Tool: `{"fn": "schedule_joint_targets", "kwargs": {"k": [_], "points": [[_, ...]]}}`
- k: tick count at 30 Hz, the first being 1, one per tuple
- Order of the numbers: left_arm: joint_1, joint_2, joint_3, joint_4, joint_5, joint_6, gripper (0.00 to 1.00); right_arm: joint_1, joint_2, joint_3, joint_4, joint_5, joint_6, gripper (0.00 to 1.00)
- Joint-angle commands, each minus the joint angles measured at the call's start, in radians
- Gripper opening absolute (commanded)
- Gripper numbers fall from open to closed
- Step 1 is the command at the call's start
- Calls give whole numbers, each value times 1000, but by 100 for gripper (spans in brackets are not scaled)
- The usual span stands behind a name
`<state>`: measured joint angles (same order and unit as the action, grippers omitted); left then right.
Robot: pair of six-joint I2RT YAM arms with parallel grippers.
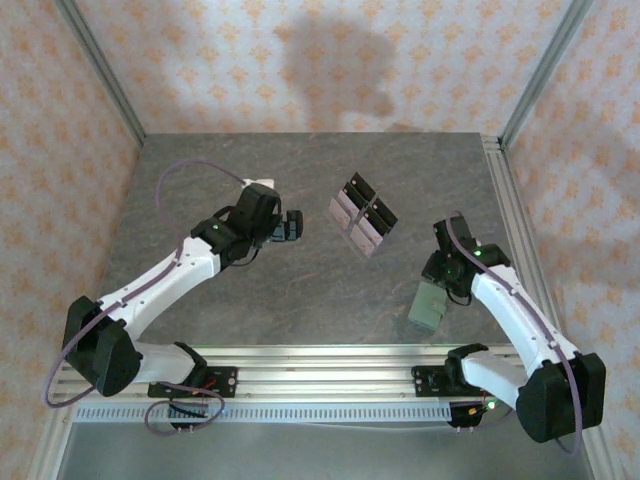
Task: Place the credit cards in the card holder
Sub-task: Pick up the card holder from the bottom-right of the table.
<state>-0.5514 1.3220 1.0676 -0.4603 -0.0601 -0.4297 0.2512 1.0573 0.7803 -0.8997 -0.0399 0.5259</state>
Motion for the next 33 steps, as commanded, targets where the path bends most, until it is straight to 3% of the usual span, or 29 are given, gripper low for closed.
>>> {"fn": "schedule_joint_targets", "kwargs": {"k": [1, 10, 33], "points": [[-20, 3, -23, 5, -20, -42, 100, 49, 34, 2, -51, 80, 57, 53], [-54, 63, 0, 43, 25, -46, 100, 88, 68, -69, -23, 87, 132, 44], [-59, 120, 39, 70, 103, -44, 100, 99, 178, -145, 66, 64, 164, 43]]}}
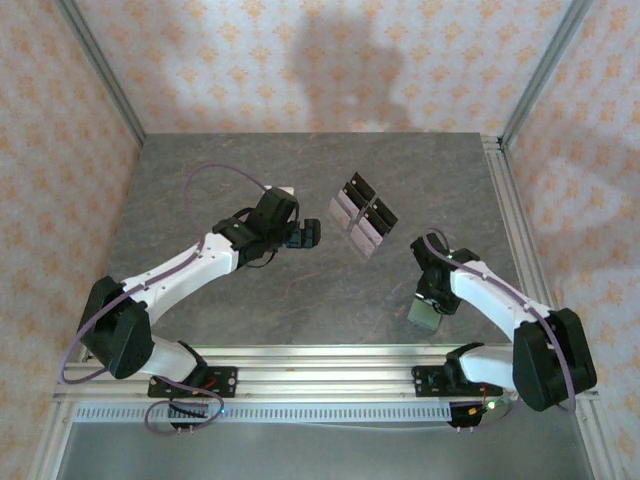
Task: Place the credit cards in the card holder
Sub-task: Pick up the card holder from the bottom-right of the table.
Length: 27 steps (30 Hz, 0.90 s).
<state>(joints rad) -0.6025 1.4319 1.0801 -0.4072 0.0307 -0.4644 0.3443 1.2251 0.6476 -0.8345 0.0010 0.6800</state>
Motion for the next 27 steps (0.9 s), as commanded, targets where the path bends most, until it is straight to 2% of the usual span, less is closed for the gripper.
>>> {"fn": "schedule_joint_targets", "kwargs": {"k": [1, 4, 8, 19, 27], "points": [[-8, 8, 24, 19, 12, -10, 100, 7, 15, -15, 4, 24, 11, 43], [-8, 4, 22, 19, 9, -10, 100, 7, 21, -18, 7, 26, 7, 42], [-8, 4, 23, 18, 9, -13, 100, 7, 25, -31, 8, 18, 8, 35], [-8, 14, 34, 15, 17, -23, 100, 8, -4, -43, 40, -40, -5, 0], [-8, 12, 26, 2, 3, -23, 100, 56, -26, -8, 172, -145, 100, 0]]}}
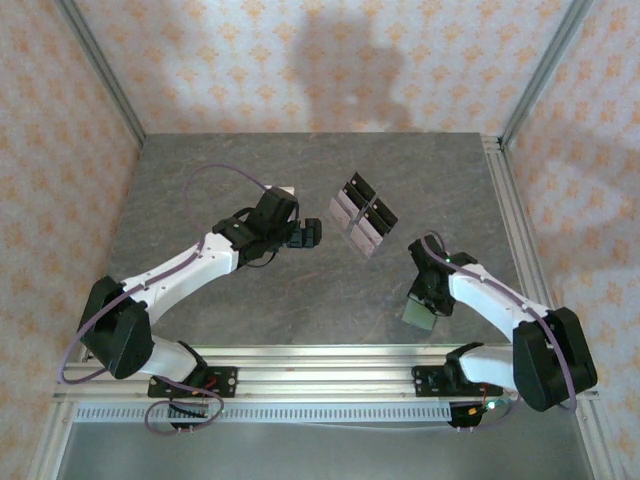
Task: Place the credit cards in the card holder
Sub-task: Pick up the card holder from the bottom-right of the table.
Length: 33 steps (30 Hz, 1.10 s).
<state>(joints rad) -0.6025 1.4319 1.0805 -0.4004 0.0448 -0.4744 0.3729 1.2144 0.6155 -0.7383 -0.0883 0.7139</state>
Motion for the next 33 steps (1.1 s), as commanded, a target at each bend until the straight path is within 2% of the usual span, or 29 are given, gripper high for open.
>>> {"fn": "schedule_joint_targets", "kwargs": {"k": [1, 9, 15, 18, 22, 27, 33], "points": [[-8, 13, 24, -6, -14, -15, 100, 44, -12, 31, 107, -66, 96, 0], [-8, 3, 11, -28, -40, -19, 100, 218, 148, 140, 329, -72, 271, 0], [-4, -19, -25, -46, -106, -31, 100, 372, 356, 310, 385, -59, 297, 0], [11, -25, -56, -44, -98, -46, 100, 419, 434, 367, 411, -73, 300, 0], [50, -29, -128, -10, -41, -95, 100, 441, 480, 395, 449, -99, 299, 0], [91, -45, -222, 71, 50, -128, 100, 442, 466, 398, 473, -120, 266, 0], [95, -74, -282, 151, 123, -123, 100, 441, 438, 392, 518, -155, 243, 0]]}}
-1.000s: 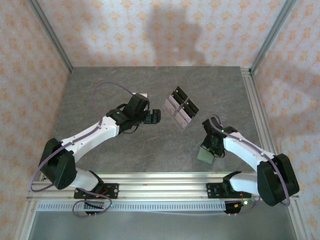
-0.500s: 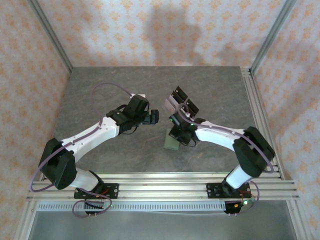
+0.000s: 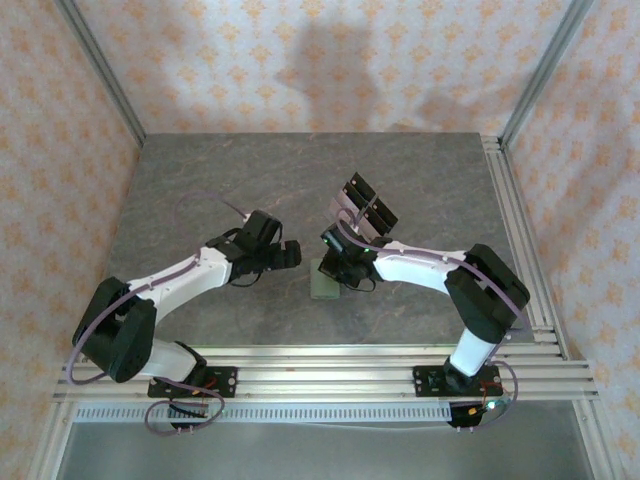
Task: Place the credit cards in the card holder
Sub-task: Pick up the card holder from the bottom-right of the table.
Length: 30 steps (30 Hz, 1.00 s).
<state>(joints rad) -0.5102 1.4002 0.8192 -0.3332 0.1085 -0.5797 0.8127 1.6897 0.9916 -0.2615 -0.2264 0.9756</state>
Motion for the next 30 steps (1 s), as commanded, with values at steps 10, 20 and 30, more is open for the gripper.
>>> {"fn": "schedule_joint_targets", "kwargs": {"k": [10, 20, 30], "points": [[18, -36, -104, 258, 182, -97, 100, 2, -57, 18, 82, -42, -11, 0], [26, 15, -153, 401, 243, -184, 98, 1, -95, 24, 100, -42, 4, 0], [27, 73, -152, 504, 249, -247, 88, 2, -108, 39, 113, -55, 15, 0]]}}
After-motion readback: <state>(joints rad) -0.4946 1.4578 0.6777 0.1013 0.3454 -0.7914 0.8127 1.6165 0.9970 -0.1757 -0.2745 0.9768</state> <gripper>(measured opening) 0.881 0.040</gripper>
